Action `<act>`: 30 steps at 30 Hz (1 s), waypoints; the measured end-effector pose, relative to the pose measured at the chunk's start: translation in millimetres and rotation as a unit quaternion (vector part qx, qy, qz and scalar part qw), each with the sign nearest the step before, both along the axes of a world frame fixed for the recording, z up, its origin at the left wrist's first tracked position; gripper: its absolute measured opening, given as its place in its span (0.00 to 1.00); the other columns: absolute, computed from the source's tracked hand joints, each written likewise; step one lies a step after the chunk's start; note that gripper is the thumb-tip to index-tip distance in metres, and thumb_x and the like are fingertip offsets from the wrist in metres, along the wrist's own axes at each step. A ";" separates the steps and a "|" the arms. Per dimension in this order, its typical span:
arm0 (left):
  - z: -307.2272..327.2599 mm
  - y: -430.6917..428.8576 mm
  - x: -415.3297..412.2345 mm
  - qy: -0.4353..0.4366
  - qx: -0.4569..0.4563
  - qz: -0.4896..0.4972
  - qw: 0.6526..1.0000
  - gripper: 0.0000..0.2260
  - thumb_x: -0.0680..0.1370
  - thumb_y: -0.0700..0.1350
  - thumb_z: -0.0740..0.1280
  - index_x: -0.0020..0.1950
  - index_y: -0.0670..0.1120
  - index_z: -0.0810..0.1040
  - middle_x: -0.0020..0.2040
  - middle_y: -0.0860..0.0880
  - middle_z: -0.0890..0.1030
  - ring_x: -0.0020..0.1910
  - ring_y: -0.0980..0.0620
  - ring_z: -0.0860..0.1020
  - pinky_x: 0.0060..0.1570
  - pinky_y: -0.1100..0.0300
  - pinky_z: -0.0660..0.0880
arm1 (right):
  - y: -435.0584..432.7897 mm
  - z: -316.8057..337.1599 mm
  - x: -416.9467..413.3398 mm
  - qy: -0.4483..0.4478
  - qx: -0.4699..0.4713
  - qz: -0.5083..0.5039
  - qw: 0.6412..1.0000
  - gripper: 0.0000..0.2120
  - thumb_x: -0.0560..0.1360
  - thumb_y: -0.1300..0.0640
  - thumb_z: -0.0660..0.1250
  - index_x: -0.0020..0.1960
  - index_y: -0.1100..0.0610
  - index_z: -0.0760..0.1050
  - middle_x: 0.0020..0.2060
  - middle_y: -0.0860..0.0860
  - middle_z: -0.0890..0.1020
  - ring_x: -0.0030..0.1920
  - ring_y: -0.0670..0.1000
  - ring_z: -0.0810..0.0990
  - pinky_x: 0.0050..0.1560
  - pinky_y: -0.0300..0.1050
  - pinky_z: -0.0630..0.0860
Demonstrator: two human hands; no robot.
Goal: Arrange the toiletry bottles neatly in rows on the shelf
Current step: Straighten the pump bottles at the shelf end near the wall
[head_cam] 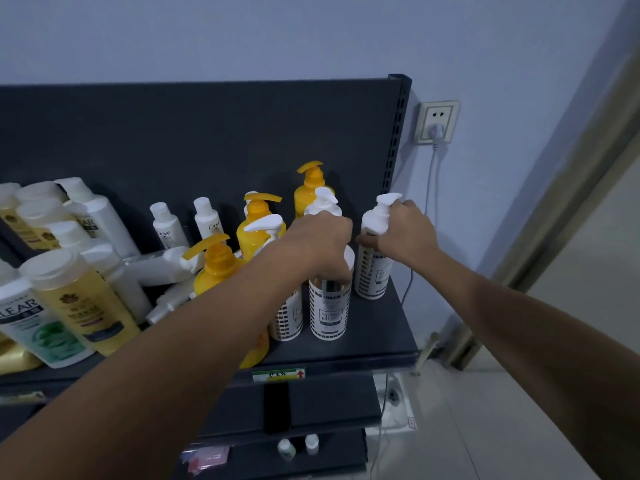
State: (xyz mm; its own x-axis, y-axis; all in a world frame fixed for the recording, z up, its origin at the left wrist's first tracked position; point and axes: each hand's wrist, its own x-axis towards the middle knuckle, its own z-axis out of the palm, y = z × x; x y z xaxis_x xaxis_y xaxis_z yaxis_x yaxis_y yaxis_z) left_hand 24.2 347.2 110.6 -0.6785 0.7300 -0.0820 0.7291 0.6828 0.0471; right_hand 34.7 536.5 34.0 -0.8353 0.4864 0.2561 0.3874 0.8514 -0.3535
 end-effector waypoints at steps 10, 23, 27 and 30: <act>-5.6 -1.6 -6.6 0.021 0.009 -0.019 1.000 0.23 0.68 0.56 0.75 0.57 0.49 0.74 0.47 0.50 0.78 0.46 0.48 0.76 0.42 0.54 0.67 | -12.5 2.3 0.5 -0.027 -0.025 0.014 0.999 0.46 0.64 0.31 0.77 0.72 0.57 0.69 0.57 0.55 0.77 0.57 0.58 0.80 0.55 0.54 0.80; 72.0 -94.3 -20.0 0.059 0.106 -0.007 0.993 0.27 0.73 0.69 0.67 0.63 0.51 0.76 0.57 0.50 0.80 0.57 0.46 0.78 0.54 0.50 0.74 | -103.7 165.3 20.9 -0.186 0.136 -0.004 0.973 0.21 0.79 0.39 0.66 0.40 0.57 0.75 0.33 0.52 0.82 0.37 0.56 0.86 0.45 0.46 0.80; 87.9 -174.8 -51.8 0.073 0.120 0.061 0.988 0.15 0.77 0.60 0.67 0.55 0.51 0.78 0.52 0.49 0.81 0.51 0.44 0.79 0.51 0.47 0.80 | -175.8 193.6 -6.0 -0.094 0.134 0.061 0.985 0.19 0.78 0.40 0.67 0.40 0.55 0.76 0.38 0.52 0.81 0.42 0.57 0.80 0.41 0.47 0.72; 83.4 -226.7 -71.8 0.082 0.088 0.088 0.989 0.12 0.77 0.56 0.68 0.55 0.49 0.80 0.51 0.48 0.82 0.49 0.44 0.80 0.50 0.48 0.80 | -230.0 194.9 -26.9 -0.084 0.119 0.122 0.982 0.16 0.77 0.41 0.69 0.49 0.54 0.83 0.45 0.50 0.85 0.47 0.55 0.83 0.41 0.46 0.75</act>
State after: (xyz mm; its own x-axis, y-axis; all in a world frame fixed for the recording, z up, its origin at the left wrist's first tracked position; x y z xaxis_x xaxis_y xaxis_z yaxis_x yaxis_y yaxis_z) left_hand -47.6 120.4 194.0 -0.7897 0.5932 0.1566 0.6077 0.7913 0.0672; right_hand 7.9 306.6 228.9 -0.9595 0.2103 0.1876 0.1980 0.9768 -0.0819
